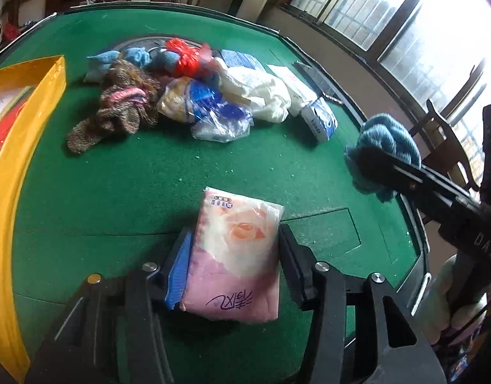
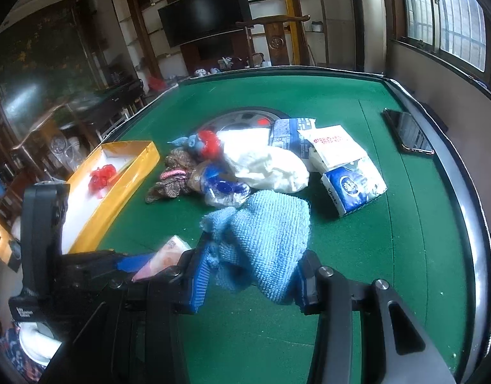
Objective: Organize soft objects
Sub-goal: 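Lower the pink packet into the box and open the left tool while the right tool carries the towel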
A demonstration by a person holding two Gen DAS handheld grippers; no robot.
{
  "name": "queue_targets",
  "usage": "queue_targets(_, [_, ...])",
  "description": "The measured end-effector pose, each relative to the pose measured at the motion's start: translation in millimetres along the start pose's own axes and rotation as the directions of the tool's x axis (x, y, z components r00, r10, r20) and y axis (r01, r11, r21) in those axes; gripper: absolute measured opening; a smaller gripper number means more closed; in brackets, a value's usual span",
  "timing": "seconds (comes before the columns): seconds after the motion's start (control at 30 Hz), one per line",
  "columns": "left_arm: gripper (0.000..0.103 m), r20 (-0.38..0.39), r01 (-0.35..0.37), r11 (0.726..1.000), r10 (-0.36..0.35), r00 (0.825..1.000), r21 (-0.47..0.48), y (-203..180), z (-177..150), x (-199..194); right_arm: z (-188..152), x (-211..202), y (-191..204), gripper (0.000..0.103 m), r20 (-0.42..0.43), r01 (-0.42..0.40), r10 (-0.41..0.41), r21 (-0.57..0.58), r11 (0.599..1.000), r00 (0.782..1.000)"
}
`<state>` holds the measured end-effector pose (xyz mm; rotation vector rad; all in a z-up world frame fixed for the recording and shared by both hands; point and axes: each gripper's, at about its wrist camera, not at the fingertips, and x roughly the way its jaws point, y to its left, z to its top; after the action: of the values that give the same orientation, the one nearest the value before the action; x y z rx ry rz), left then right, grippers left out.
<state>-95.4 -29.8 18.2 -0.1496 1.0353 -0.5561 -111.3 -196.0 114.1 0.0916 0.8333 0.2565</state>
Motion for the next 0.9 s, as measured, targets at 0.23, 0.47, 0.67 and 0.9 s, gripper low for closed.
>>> queue_targets(0.23, [0.05, 0.201, 0.046, 0.995, -0.027, 0.979, -0.092, 51, 12, -97, 15, 12, 43, 0.039, -0.01, -0.084, 0.083, -0.074, 0.994, 0.996])
queue_targets(0.47, [0.05, 0.266, -0.231, 0.958, 0.271, 0.925, -0.171, 145, 37, -172, 38, 51, 137, 0.039, -0.075, -0.205, 0.193, -0.23, 0.951, 0.978])
queue_targets(0.67, [0.05, 0.135, -0.32, 0.909, 0.364, 0.922, -0.269, 238, 66, -151, 48, 107, 221, 0.039, -0.185, -0.302, 0.254, -0.321, 0.898, 0.949])
queue_targets(0.9, [0.051, 0.055, -0.32, 0.884, 0.358, 0.932, -0.341, 294, 90, -109, 52, 179, 273, 0.039, -0.332, -0.334, 0.221, -0.338, 0.88, 0.917])
